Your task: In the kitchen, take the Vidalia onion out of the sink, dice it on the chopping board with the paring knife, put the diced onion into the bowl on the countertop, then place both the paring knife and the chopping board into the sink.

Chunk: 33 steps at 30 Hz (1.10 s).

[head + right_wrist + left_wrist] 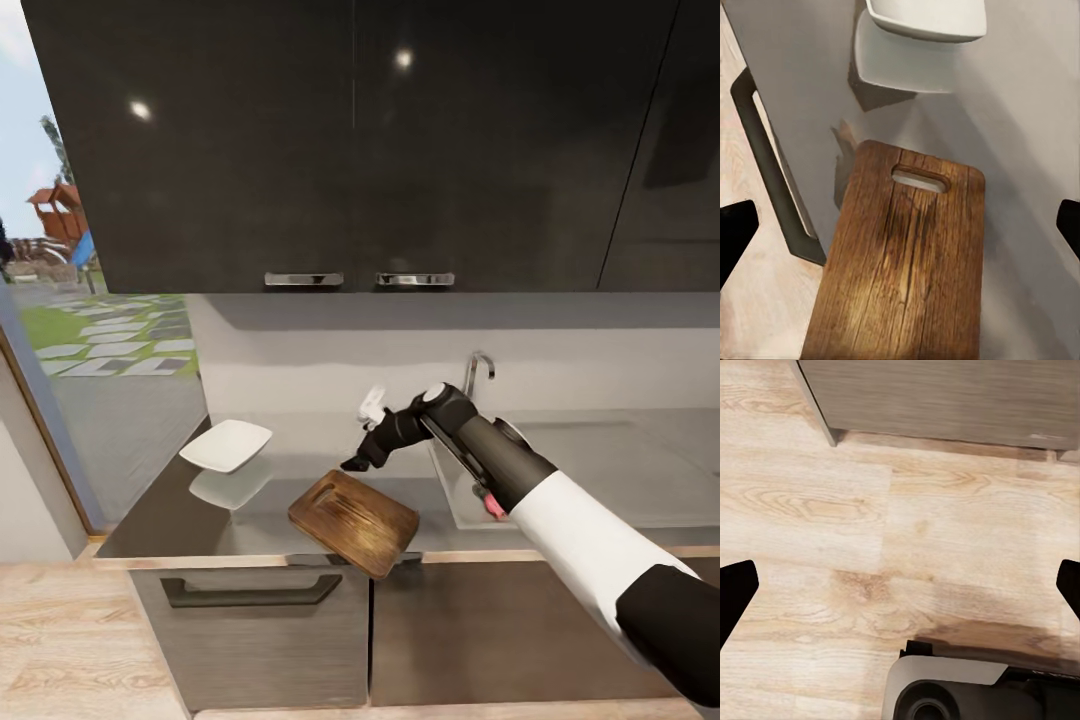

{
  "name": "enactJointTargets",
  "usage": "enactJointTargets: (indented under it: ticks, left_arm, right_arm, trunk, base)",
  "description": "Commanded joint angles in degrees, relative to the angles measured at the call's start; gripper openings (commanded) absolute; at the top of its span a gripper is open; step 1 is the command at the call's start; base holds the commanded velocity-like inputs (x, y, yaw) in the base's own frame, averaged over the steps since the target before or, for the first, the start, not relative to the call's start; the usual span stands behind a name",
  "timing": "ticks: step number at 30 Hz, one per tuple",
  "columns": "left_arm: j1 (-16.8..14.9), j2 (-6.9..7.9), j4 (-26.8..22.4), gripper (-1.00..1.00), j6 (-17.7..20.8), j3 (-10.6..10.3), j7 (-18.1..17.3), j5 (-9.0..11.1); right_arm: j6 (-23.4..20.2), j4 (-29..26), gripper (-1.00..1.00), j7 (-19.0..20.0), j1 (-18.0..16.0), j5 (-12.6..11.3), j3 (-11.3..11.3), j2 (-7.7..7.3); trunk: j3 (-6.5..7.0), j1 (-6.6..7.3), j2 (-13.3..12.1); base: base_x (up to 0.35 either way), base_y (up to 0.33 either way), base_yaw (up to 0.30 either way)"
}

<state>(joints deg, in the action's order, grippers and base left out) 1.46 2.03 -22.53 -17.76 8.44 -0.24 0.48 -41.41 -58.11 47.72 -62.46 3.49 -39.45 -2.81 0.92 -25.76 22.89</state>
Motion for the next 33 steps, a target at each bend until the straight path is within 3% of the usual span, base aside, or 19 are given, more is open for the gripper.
enactJointTargets:
  ticks: [1,2,6,33]
  left_arm:
    - [0.04,-0.01,-0.06,1.00,-0.08,0.08,-0.03,0.04]
    - [0.04,-0.01,-0.06,1.00,-0.08,0.08,-0.03,0.04]
    - [0.04,-0.04,-0.05,1.00,-0.08,0.08,-0.03,0.04]
    - [0.04,-0.01,-0.06,1.00,-0.08,0.08,-0.03,0.04]
  right_arm:
    - [0.37,-0.05,1.00,0.73,-0.03,0.38,-1.07,-0.09]
    - [1.70,-0.06,1.00,1.23,-0.03,0.38,-2.86,-0.14]
    - [2.94,-0.07,1.00,1.49,-0.03,0.35,-3.97,-0.17]
    - [4.48,2.46,1.00,1.82,-0.03,0.29,-4.80,-0.13]
  trunk:
    - [-0.01,-0.02,0.03]
    - [-0.01,-0.02,0.03]
    - [-0.01,-0.02,0.03]
    - [-0.01,-0.02,0.03]
  base:
    - [0.000,0.000,0.000]
    - [0.000,0.000,0.000]
    - [0.000,0.000,0.000]
    - [0.099,-0.005,0.000]
